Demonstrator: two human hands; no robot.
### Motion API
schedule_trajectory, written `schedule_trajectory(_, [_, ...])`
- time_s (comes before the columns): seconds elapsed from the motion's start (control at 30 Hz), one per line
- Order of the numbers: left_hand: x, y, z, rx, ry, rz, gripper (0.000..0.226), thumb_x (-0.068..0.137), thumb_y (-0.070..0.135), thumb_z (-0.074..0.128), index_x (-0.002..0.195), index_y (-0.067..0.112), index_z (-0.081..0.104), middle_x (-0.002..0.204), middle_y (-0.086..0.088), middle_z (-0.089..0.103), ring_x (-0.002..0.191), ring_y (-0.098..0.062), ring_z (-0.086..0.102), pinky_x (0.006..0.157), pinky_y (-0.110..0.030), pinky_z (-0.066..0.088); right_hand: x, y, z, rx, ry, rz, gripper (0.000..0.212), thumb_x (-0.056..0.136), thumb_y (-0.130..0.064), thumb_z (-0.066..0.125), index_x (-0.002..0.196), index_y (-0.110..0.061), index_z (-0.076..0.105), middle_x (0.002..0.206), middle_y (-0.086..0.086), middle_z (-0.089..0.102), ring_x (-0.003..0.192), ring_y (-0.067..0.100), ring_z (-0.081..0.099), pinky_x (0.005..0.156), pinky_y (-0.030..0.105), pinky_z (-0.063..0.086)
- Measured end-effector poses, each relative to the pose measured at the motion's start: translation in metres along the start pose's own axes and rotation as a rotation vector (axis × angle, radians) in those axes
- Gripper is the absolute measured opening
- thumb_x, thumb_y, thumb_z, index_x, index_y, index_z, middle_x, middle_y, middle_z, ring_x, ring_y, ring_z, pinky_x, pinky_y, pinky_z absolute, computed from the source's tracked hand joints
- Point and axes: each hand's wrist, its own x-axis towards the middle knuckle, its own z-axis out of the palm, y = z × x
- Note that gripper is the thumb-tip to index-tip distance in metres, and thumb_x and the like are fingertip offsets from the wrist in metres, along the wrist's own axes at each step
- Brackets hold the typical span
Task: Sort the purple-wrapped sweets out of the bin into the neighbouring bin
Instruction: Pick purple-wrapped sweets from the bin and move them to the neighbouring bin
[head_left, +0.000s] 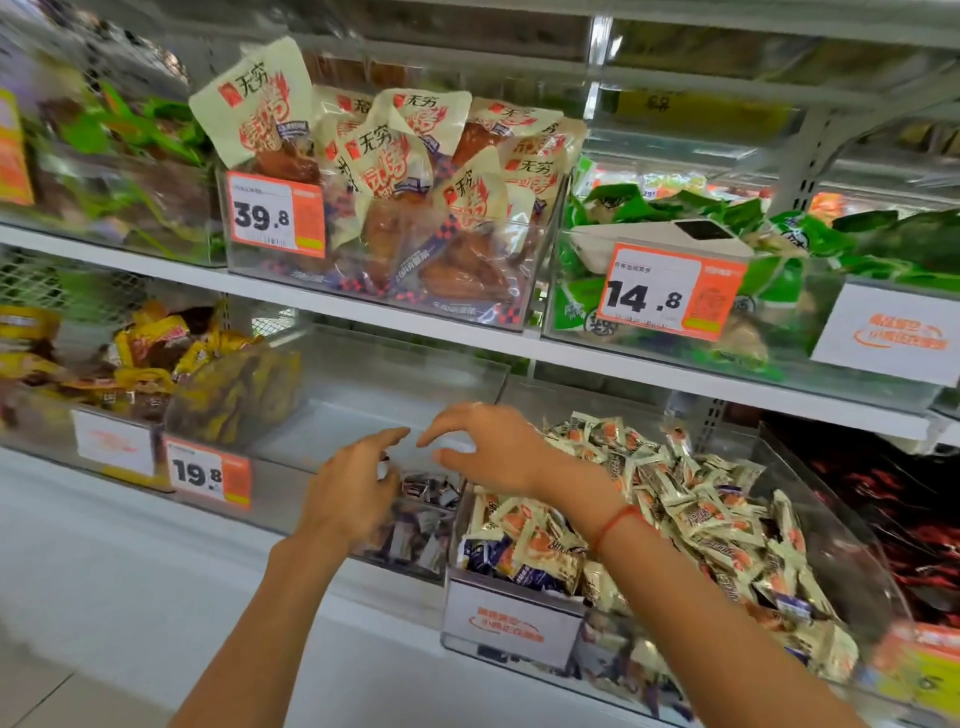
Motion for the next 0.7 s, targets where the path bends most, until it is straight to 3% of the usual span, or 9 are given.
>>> schedule_trajectory(0.17, [-0.019, 0.06, -0.014, -0.068, 0.184, 0.193, 0.035, 0.095, 0.018, 0.053, 0.126, 0.033, 0.056, 0.12, 0.012, 0.061, 0.108, -0.008, 0.057, 0.085, -0.023, 0.043, -0.081, 0.036, -0.028, 0.063, 0.278, 0.065, 0.018, 0.093, -0.022, 0.061, 0.103, -0.033, 0.07, 0.107, -0.013, 0.066, 0.095, 0.002, 0.059, 0.084, 0.027, 0.049])
schedule_trajectory(0.23, [-0.033, 0.092, -0.012, -0.104, 0.142, 0.375, 0.032, 0.096, 0.02, 0.051, 0.125, 0.034, 0.057, 0.119, 0.016, 0.061, 0.105, -0.003, 0.056, 0.084, -0.017, 0.042, -0.101, 0.055, -0.029, 0.104, 0.28, 0.141, 0.022, 0.09, -0.018, 0.065, 0.104, -0.035, 0.068, 0.106, -0.016, 0.066, 0.087, -0.003, 0.059, 0.076, 0.021, 0.051])
schedule_trajectory(0.33, [-0.044, 0.115, 0.007, -0.077, -0.07, 0.56, 0.037, 0.098, 0.022, 0.049, 0.133, 0.034, 0.05, 0.132, 0.017, 0.054, 0.115, 0.0, 0.052, 0.089, -0.008, 0.033, -0.116, 0.071, -0.012, 0.145, 0.058, 0.207, 0.033, 0.091, -0.03, 0.063, 0.124, -0.03, 0.059, 0.124, -0.01, 0.059, 0.104, 0.005, 0.057, 0.091, 0.031, 0.051])
schedule_trajectory(0.4, [-0.043, 0.113, 0.022, 0.012, -0.175, 0.571, 0.042, 0.099, 0.025, 0.046, 0.141, 0.031, 0.04, 0.144, 0.012, 0.044, 0.13, -0.005, 0.04, 0.104, -0.017, 0.029, -0.119, 0.075, 0.006, 0.102, -0.029, 0.211, 0.042, 0.094, -0.038, 0.057, 0.135, -0.03, 0.049, 0.134, -0.008, 0.052, 0.118, 0.01, 0.05, 0.1, 0.035, 0.044])
schedule_trajectory(0.53, [-0.037, 0.107, 0.033, 0.141, -0.175, 0.515, 0.04, 0.102, 0.026, 0.041, 0.141, 0.028, 0.041, 0.148, 0.007, 0.039, 0.135, -0.01, 0.035, 0.111, -0.026, 0.027, -0.123, 0.082, 0.019, 0.001, 0.218, 0.244, 0.03, 0.092, -0.033, 0.06, 0.122, -0.031, 0.06, 0.121, -0.012, 0.057, 0.108, 0.002, 0.047, 0.099, 0.03, 0.045])
schedule_trajectory(0.6, [-0.035, 0.111, 0.032, 0.159, -0.154, 0.511, 0.039, 0.101, 0.02, 0.043, 0.138, 0.03, 0.045, 0.142, 0.006, 0.048, 0.127, -0.011, 0.047, 0.101, -0.024, 0.038, -0.129, 0.086, 0.016, -0.06, 0.246, 0.271, 0.031, 0.089, -0.025, 0.065, 0.119, -0.03, 0.062, 0.123, -0.013, 0.056, 0.111, 0.005, 0.05, 0.101, 0.024, 0.043])
schedule_trajectory(0.7, [-0.03, 0.113, 0.028, 0.209, -0.138, 0.474, 0.039, 0.097, 0.02, 0.052, 0.133, 0.037, 0.05, 0.124, 0.008, 0.062, 0.096, -0.006, 0.063, 0.069, -0.012, 0.043, -0.138, 0.097, 0.006, -0.123, 0.247, 0.328, 0.03, 0.09, -0.02, 0.065, 0.117, -0.032, 0.062, 0.12, -0.015, 0.058, 0.113, 0.007, 0.053, 0.092, 0.016, 0.044])
